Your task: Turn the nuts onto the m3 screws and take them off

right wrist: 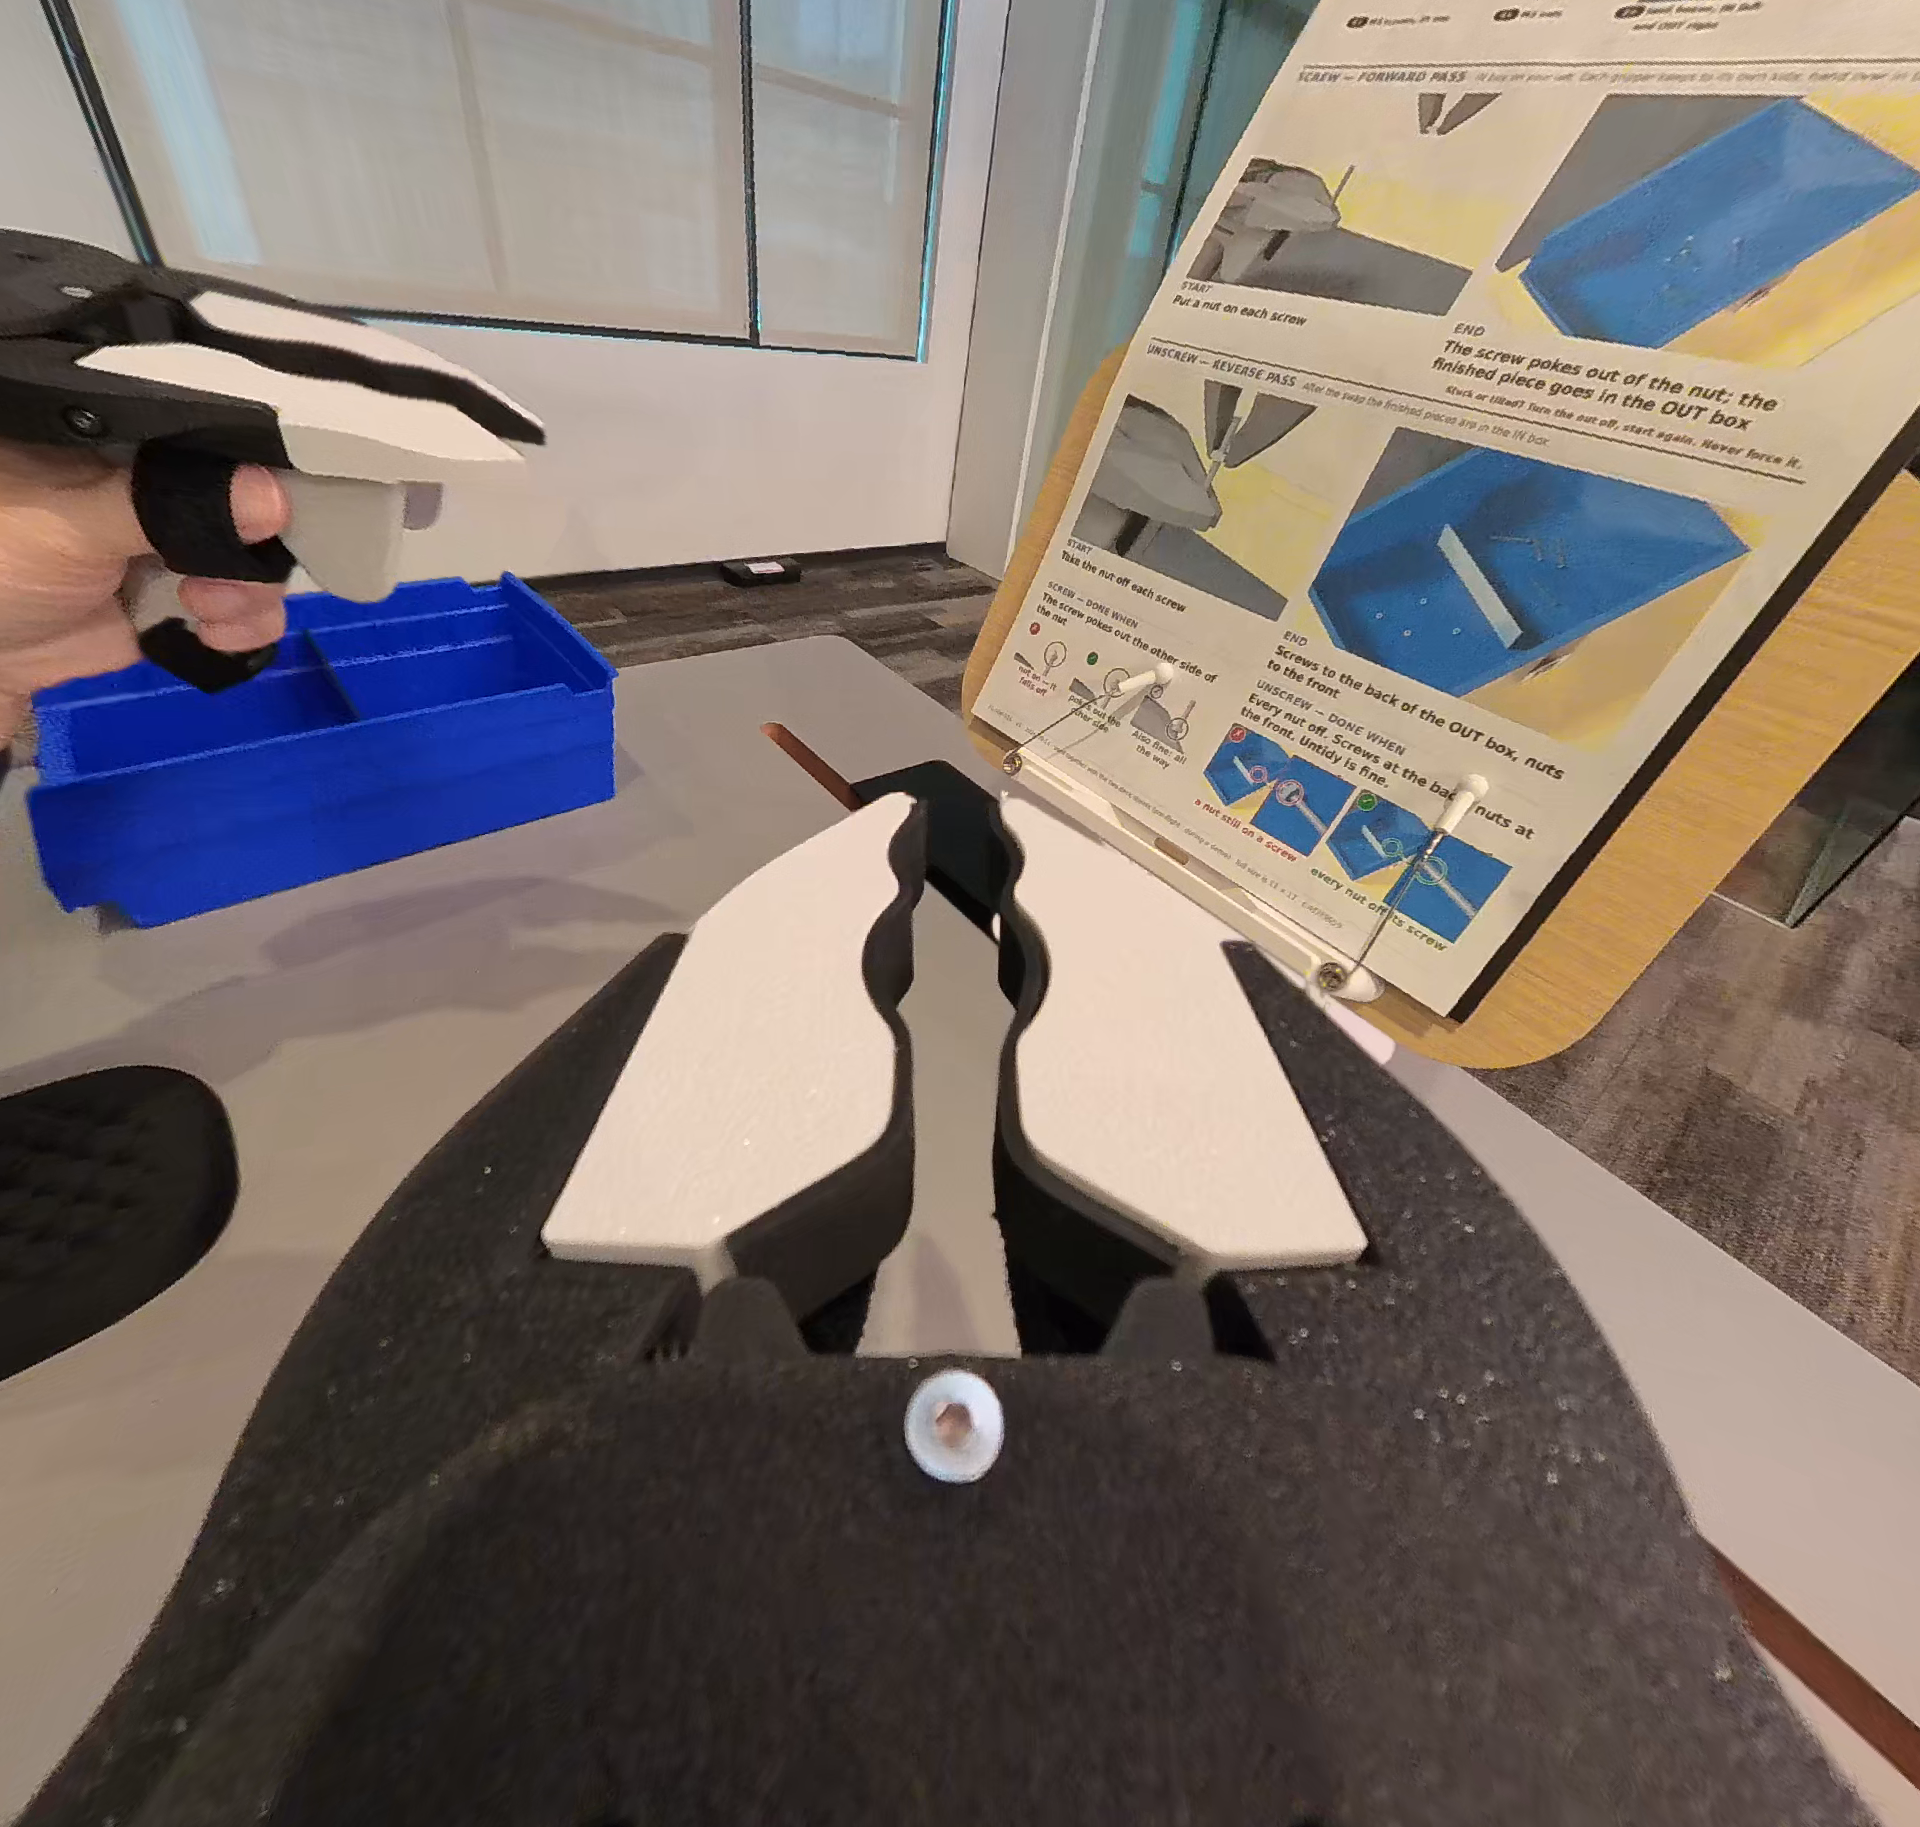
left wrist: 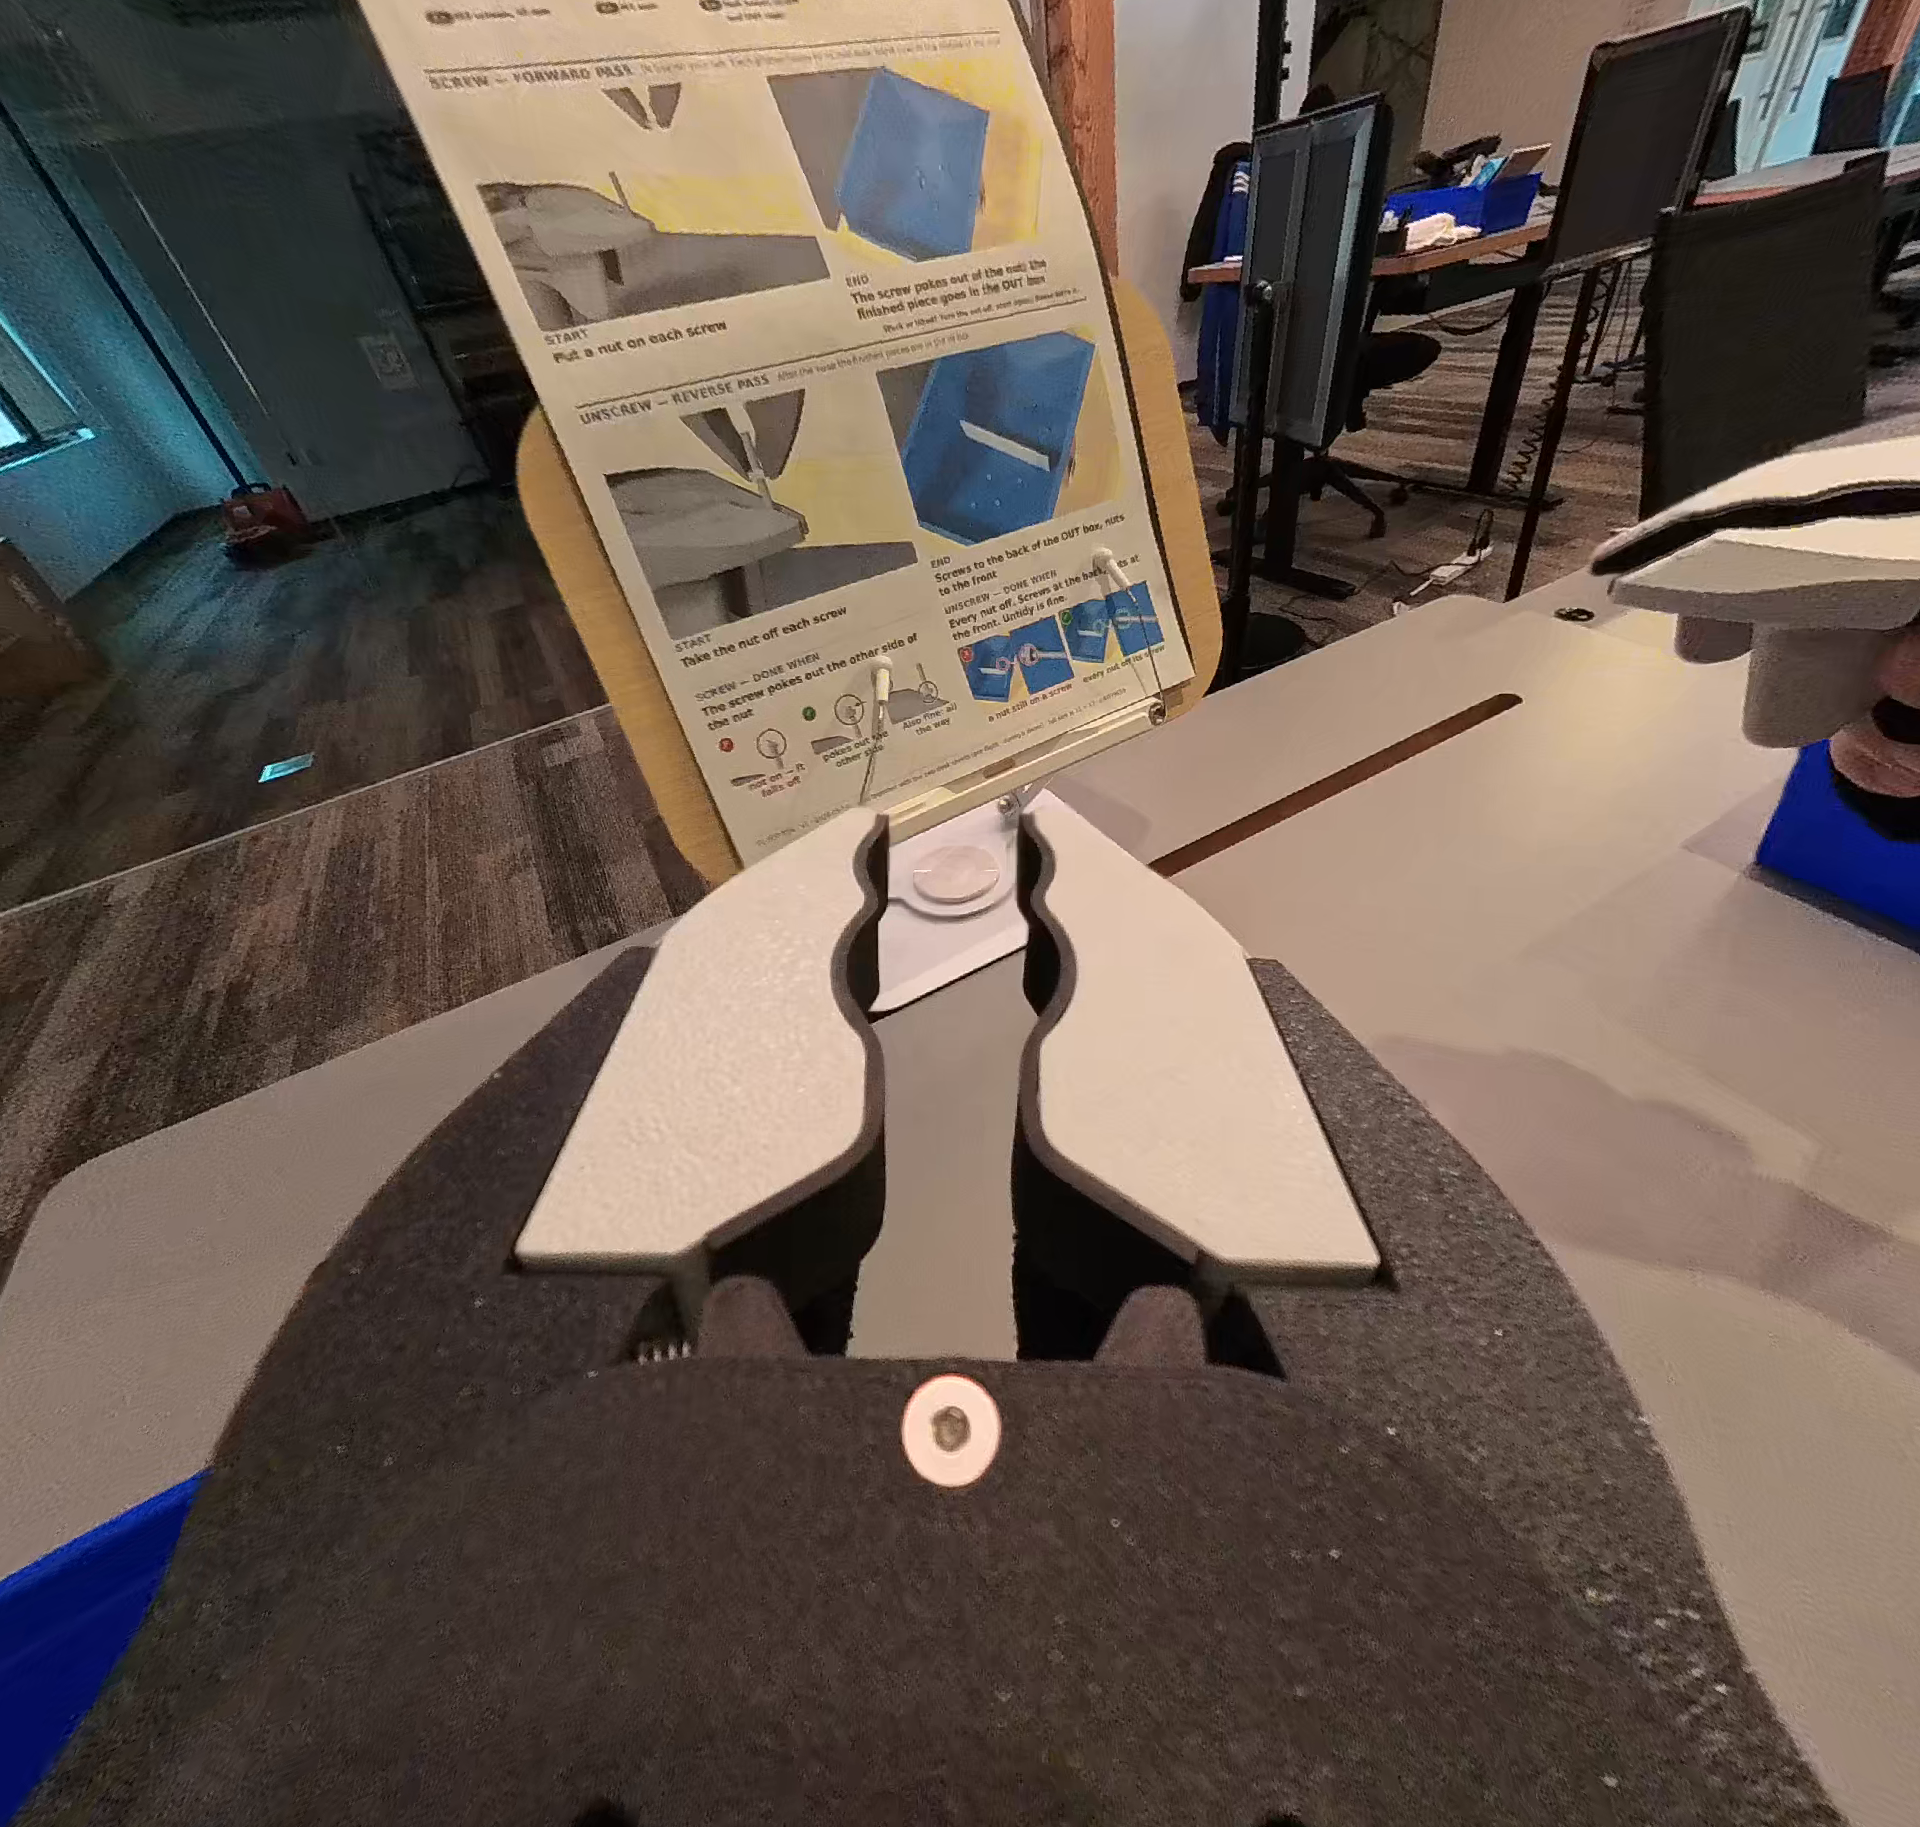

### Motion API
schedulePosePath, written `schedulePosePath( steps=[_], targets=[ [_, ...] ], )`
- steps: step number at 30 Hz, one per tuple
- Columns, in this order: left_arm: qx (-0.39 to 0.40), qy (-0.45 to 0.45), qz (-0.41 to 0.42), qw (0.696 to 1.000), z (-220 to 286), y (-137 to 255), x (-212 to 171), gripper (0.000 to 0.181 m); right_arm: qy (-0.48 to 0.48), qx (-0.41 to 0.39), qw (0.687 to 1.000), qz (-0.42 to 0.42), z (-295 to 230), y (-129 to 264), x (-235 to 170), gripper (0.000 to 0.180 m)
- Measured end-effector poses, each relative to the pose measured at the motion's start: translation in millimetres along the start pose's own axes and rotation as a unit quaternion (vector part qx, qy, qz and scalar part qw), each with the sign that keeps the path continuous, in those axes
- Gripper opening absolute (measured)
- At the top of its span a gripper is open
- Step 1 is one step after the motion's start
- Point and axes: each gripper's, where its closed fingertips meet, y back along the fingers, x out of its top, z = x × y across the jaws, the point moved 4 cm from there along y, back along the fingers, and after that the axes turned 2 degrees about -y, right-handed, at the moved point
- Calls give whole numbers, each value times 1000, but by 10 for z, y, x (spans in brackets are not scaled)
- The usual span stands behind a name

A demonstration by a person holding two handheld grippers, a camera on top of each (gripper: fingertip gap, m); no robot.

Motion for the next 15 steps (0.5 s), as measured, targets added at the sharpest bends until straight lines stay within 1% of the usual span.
schedulePosePath(
  steps=[4,7,10,15],
  targets=[
    [16,-6,-10,1000,-120,181,54,23,-5,3,1000,-4,15,-20,-36,11],
    [14,-9,-35,999,-245,416,42,22,-9,9,1000,-8,3,-51,-72,10],
    [23,-12,-66,997,-476,785,2,21,-10,14,1000,-16,-11,-90,-113,10],
    [69,-14,-169,983,-1004,1537,-288,21,1,25,999,-45,-55,-181,-202,10]
  ],
)
